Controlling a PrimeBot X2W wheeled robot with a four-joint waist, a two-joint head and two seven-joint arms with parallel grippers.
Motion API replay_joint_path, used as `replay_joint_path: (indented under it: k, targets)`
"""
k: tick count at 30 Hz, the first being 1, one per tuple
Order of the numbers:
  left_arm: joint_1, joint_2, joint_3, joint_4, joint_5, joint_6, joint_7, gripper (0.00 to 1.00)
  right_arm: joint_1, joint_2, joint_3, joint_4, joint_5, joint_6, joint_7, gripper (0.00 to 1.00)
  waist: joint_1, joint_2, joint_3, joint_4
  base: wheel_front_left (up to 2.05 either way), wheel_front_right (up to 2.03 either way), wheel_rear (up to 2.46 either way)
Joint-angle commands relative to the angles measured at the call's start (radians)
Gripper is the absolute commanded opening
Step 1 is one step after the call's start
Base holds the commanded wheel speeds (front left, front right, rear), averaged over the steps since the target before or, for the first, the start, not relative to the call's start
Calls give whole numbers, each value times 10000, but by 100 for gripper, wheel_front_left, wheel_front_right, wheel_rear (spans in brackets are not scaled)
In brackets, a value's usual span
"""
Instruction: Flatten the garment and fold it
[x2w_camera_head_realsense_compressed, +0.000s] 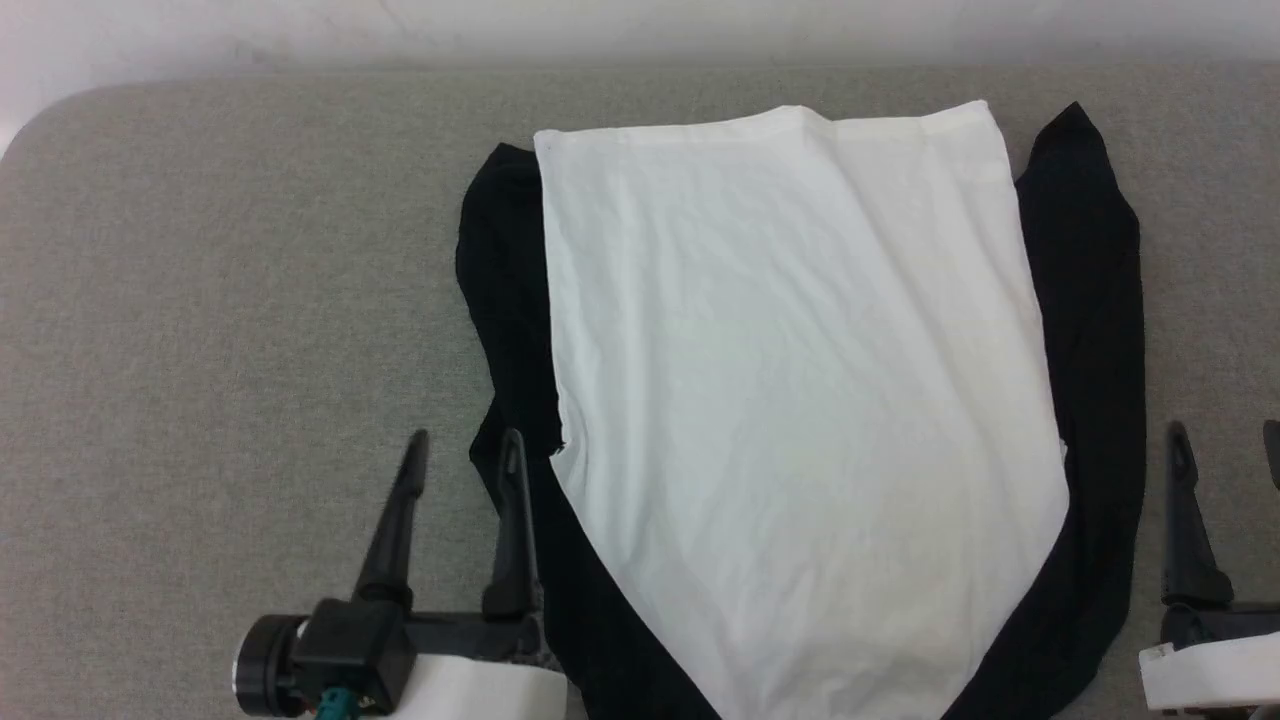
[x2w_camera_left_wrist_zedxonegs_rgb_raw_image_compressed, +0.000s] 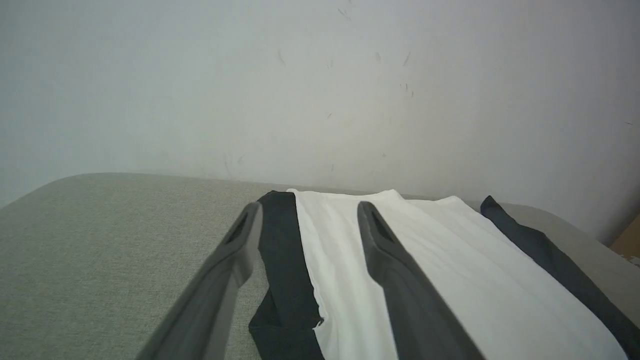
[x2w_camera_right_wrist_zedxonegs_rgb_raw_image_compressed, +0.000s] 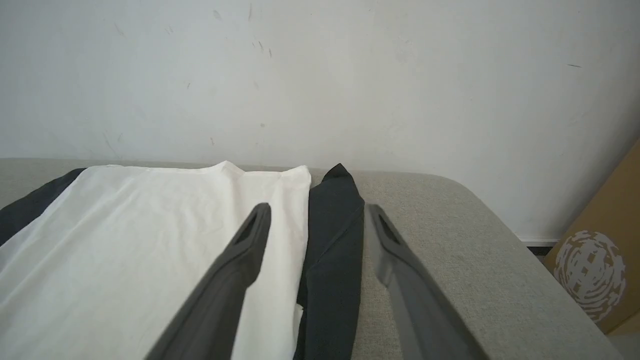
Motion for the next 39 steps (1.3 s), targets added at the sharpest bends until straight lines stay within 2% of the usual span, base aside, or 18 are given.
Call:
replay_joint_path:
  k: [1, 4, 8, 12, 16, 18, 23, 27, 30, 33, 39]
  targets:
    - [41, -81, 220, 55, 153, -112, -45, 100, -32, 42, 27, 33, -51, -11, -86, 100, 0, 0, 29, -3, 0, 0, 0]
    - [-165, -107, 673, 88, 356, -557, -45, 100, -124, 59, 57, 68, 30, -11, -145, 100, 0, 0, 184, 28, 0, 0, 0]
    - [-1135, 538, 1116, 316, 428, -1150, 135, 100, -361, 63, 160, 35, 150, -11, -120, 100, 0, 0, 558, 73, 0, 0, 0]
    - [-2992, 1336, 1588, 61, 337, -1645, 1721, 100, -799, 64, 454, -143, 166, -11, -56, 100, 0, 0, 1290, -47, 0, 0, 0]
    - [-5274, 2113, 1909, 42, -127, -2480, 3695, 100, -1267, 65, 731, -308, 192, -11, -26, 100, 0, 0, 2206, -164, 0, 0, 0]
    - [-6356, 2199, 2098, 339, -587, -2742, 4577, 100, -1466, 64, 802, -365, 228, -11, -31, 100, 0, 0, 2644, -188, 0, 0, 0]
    - [-8812, 2534, 1874, 1558, -1130, -3651, 6577, 100, -1887, -102, 900, -496, 370, -11, -51, 100, 0, 0, 3684, -240, 0, 0, 0]
    - [-10234, 2477, 1576, 2707, -1654, -4257, 7932, 100, -2201, -266, 968, -561, 489, -11, -100, 100, 0, 0, 4321, -370, 0, 0, 0]
    - [-10881, 2500, 1327, 3421, -1886, -4510, 8956, 100, -2340, -341, 992, -579, 566, -11, -136, 100, 0, 0, 4630, -498, 0, 0, 0]
    - [-11219, 2501, 1237, 3793, -2093, -4508, 9748, 100, -2425, -383, 975, -582, 649, -11, -181, 100, 0, 0, 4877, -645, 0, 0, 0]
    - [-11359, 2508, 1208, 4001, -2388, -4424, 10460, 100, -2559, -400, 923, -475, 749, -11, -263, 100, 0, 0, 5251, -837, 0, 0, 0]
